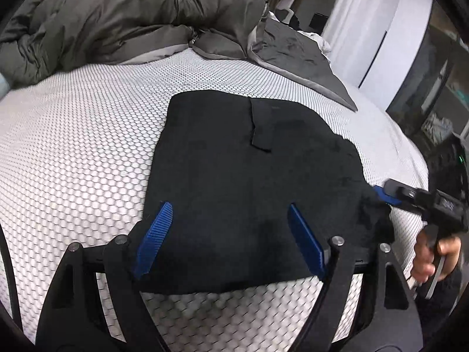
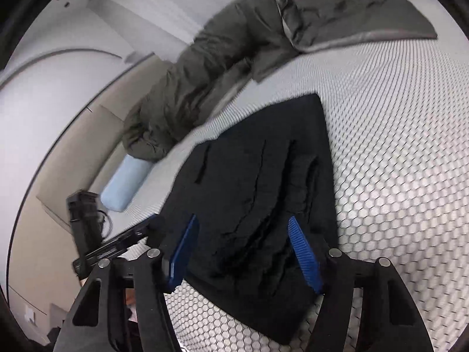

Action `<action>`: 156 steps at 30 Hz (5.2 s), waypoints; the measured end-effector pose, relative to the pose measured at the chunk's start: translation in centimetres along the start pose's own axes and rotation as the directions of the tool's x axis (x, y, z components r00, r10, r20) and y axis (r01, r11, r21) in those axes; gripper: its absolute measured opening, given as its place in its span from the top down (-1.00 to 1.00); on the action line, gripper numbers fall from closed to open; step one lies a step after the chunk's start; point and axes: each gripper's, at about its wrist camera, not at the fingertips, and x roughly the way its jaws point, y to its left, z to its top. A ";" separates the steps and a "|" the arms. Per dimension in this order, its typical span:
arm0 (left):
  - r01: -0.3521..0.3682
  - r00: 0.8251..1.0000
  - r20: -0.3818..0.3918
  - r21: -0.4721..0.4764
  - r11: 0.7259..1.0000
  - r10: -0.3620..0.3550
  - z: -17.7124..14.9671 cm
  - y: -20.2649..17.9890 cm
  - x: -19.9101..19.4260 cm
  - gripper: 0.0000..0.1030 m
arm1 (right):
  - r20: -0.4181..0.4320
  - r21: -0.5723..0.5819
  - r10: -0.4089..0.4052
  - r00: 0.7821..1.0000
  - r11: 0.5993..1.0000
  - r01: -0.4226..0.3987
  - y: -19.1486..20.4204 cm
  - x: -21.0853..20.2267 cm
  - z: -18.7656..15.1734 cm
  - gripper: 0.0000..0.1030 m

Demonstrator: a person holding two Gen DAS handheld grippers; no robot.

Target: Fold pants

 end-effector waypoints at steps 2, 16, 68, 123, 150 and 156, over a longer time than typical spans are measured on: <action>-0.013 1.000 0.006 0.020 1.000 0.013 -0.5 0.2 -0.2 -0.53 | -0.028 -0.005 -0.022 0.999 1.000 0.022 0.2 1.0 -0.1 -0.27; -0.015 0.998 -0.058 -0.029 0.999 0.013 -1.1 1.8 1.8 -0.53 | -0.048 -0.162 -0.142 0.989 0.978 0.132 2.1 4.4 1.5 0.77; -0.023 0.998 0.062 0.323 0.946 0.003 -0.5 -5.0 1.5 -0.59 | 0.116 -0.357 -0.170 0.979 0.912 0.201 8.2 -1.3 -2.1 0.19; 0.139 0.970 -0.227 0.242 0.960 -0.084 9.1 1.9 12.4 -1.00 | -0.038 -0.507 -0.457 0.889 0.775 0.377 3.6 9.4 2.3 0.23; 0.103 0.987 -0.117 -0.078 0.992 -0.112 6.9 6.1 4.0 -0.58 | 0.000 -0.125 -0.190 0.982 0.974 0.188 -2.2 0.6 4.0 -0.06; 0.037 0.988 -0.149 -0.060 0.998 -0.046 2.1 4.9 3.9 -0.58 | -0.056 -0.255 -0.288 0.956 0.930 0.265 -0.1 1.6 0.5 -0.13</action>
